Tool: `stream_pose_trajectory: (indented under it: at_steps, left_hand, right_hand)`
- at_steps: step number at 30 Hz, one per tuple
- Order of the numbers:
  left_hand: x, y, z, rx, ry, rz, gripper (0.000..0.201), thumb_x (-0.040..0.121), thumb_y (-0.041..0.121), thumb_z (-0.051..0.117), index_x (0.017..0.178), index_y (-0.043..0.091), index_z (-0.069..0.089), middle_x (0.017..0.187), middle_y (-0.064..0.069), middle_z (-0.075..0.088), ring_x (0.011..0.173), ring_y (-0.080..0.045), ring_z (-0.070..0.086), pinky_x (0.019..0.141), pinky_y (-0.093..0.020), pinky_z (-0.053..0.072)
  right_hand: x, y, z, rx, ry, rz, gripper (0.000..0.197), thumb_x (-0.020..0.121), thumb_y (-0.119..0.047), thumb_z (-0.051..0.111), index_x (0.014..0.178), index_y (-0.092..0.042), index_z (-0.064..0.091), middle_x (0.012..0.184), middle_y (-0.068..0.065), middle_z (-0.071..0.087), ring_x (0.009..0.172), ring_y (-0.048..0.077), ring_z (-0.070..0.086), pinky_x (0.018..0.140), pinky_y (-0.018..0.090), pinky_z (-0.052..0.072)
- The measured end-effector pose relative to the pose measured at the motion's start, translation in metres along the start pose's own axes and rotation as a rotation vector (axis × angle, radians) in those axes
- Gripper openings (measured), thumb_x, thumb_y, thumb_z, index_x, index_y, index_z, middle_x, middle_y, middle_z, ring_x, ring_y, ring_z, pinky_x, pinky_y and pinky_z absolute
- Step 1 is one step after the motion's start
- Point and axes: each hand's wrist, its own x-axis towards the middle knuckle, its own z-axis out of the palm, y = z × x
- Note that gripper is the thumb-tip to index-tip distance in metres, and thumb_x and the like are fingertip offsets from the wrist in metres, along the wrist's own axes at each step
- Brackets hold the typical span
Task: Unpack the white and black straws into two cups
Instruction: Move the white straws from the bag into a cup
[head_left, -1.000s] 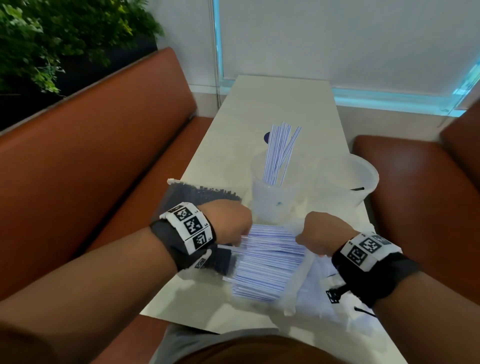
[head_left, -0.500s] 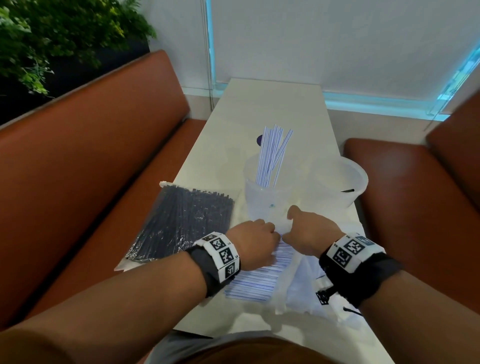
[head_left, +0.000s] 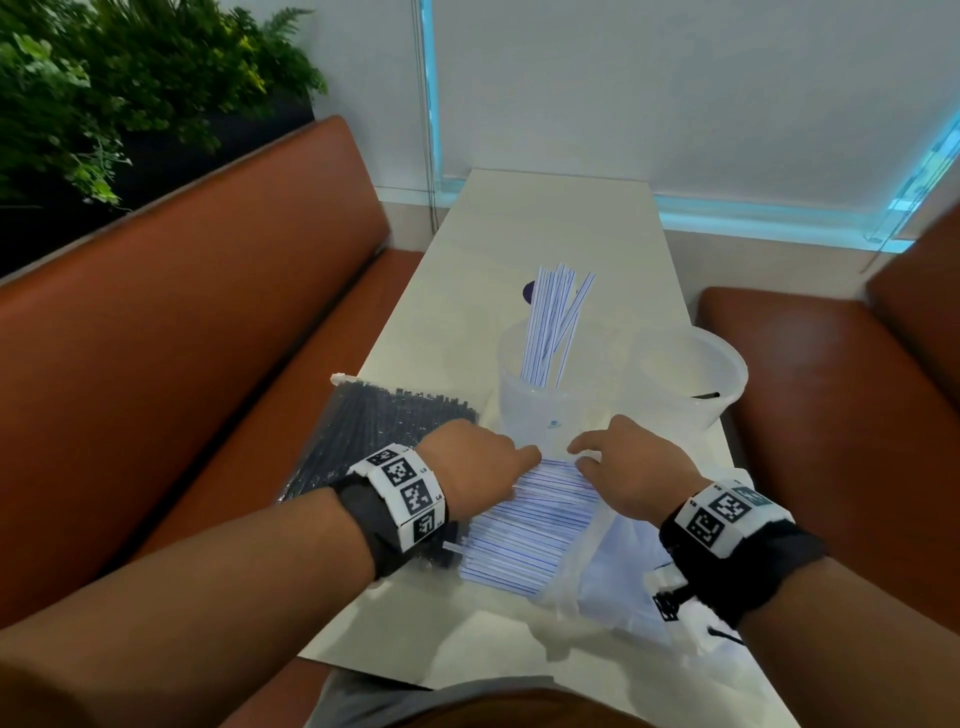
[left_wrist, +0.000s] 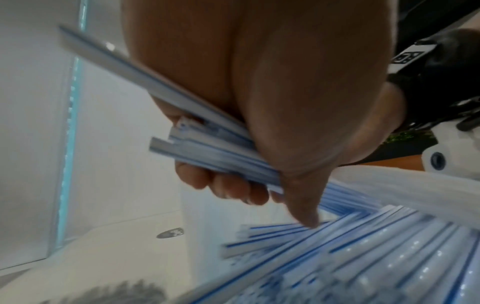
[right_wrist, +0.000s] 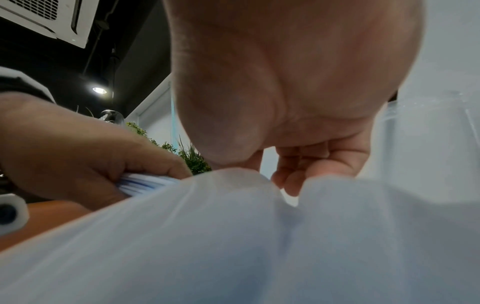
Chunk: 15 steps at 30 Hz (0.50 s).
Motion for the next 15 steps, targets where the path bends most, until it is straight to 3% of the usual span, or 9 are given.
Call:
stream_pose_trajectory:
  at_steps: [3,6,9,12,15]
  left_hand:
    - [-0.010,-0.025,0.006,-0.017,0.021,0.014,0.035,0.102,0.048,0.045,0.125,0.022,0.043,0.092,-0.002,0.063,0.073,-0.026,0.061,0.066,-0.037,0.048]
    - [-0.021,-0.058,0.014,-0.004,0.053,0.006,0.026,0.100,0.040,0.047,0.120,0.023,0.048,0.101,-0.001,0.065,0.089,-0.026,0.064,0.078,-0.038,0.045]
    - [-0.035,-0.091,0.018,0.011,0.029,-0.024,0.013,0.097,0.033,0.050,0.109,0.027,0.049,0.099,0.003,0.065,0.090,-0.023,0.062,0.083,-0.039,0.046]
    - [-0.049,-0.115,0.023,-0.013,0.084,-0.060,0.010,0.098,0.037,0.049,0.106,0.031,0.051,0.098,0.007,0.065,0.086,-0.019,0.061,0.081,-0.038,0.046]
    - [-0.050,-0.123,0.024,-0.088,0.190,-0.096,0.017,0.099,0.041,0.047,0.109,0.030,0.055,0.098,0.007,0.067,0.086,-0.018,0.061,0.078,-0.038,0.047]
  right_hand:
    - [0.000,0.002,0.003,0.022,0.026,-0.020,0.029,0.102,-0.042,0.043,0.117,-0.039,0.067,0.099,-0.007,0.041,0.100,0.020,0.058,0.088,0.033,0.048]
    - [0.001,0.004,0.004,0.048,0.034,-0.011,0.028,0.102,-0.039,0.043,0.111,-0.035,0.070,0.102,-0.001,0.046,0.098,0.022,0.058,0.090,0.037,0.050]
    - [-0.001,0.001,0.001,0.070,0.042,-0.015,0.034,0.105,-0.040,0.040,0.106,-0.025,0.070,0.098,0.006,0.053,0.093,0.026,0.058,0.087,0.040,0.050]
    - [-0.007,-0.011,-0.007,0.305,0.268,-0.074,0.052,0.103,-0.050,0.031,0.099,-0.014,0.068,0.089,0.005,0.060,0.091,0.022,0.057,0.083,0.037,0.046]
    - [-0.014,-0.030,-0.023,0.722,0.556,-0.163,0.057,0.097,-0.061,0.029,0.106,-0.023,0.070,0.099,-0.008,0.067,0.098,0.011,0.061,0.087,0.033,0.046]
